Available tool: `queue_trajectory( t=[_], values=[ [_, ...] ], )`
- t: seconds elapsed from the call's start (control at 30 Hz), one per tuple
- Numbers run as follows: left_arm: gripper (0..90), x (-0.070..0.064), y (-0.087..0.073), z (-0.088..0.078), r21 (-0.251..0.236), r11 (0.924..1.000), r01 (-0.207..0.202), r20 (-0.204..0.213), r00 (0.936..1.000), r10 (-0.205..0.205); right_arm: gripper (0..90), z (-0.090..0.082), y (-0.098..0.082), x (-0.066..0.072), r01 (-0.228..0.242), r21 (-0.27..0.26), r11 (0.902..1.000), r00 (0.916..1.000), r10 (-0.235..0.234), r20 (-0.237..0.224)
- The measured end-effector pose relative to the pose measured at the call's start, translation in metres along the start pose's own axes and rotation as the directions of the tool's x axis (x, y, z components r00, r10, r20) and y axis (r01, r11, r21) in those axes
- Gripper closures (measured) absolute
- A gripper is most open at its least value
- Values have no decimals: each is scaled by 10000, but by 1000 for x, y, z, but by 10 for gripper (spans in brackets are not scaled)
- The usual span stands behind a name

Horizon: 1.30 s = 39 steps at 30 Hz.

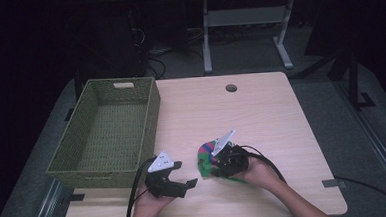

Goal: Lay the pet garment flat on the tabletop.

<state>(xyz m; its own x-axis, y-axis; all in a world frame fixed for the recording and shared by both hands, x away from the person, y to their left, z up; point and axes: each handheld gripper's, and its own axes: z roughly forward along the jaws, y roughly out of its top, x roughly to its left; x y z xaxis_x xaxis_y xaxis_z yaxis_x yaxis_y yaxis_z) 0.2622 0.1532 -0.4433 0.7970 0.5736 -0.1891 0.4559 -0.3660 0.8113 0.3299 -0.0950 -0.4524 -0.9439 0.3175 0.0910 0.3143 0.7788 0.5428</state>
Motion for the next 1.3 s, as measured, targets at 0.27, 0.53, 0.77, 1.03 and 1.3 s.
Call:
queue_trajectory(
  t=[0.27, 0.53, 0.77, 1.03, 1.3],
  values=[
    [159, 1, 0, 0, -4, 10000, 42, 3, 10000, -42, 753, 0, -1, -2, -131, -153, 9998, 9999, 132, 50],
    [159, 1, 0, -1, -16, 10000, 50, -1, 10000, -50, 808, -4, -1, -2, -317, -300, 9990, 9995, 315, -46],
    [159, 0, 2, 1, -172, 9998, 112, 145, 9998, -110, 809, -23, 2, 2, -394, -742, 9965, 9992, 394, -20],
    [159, -1, 6, 5, -328, 9994, 76, 201, 9998, -69, 809, -50, 0, 1, -780, -1447, 9864, 9970, 775, -89],
    [159, -4, 13, 10, -520, 9986, -24, 272, 9996, 38, 811, -75, 2, 1, -749, -1929, 9783, 9969, 785, 109]
  ],
)
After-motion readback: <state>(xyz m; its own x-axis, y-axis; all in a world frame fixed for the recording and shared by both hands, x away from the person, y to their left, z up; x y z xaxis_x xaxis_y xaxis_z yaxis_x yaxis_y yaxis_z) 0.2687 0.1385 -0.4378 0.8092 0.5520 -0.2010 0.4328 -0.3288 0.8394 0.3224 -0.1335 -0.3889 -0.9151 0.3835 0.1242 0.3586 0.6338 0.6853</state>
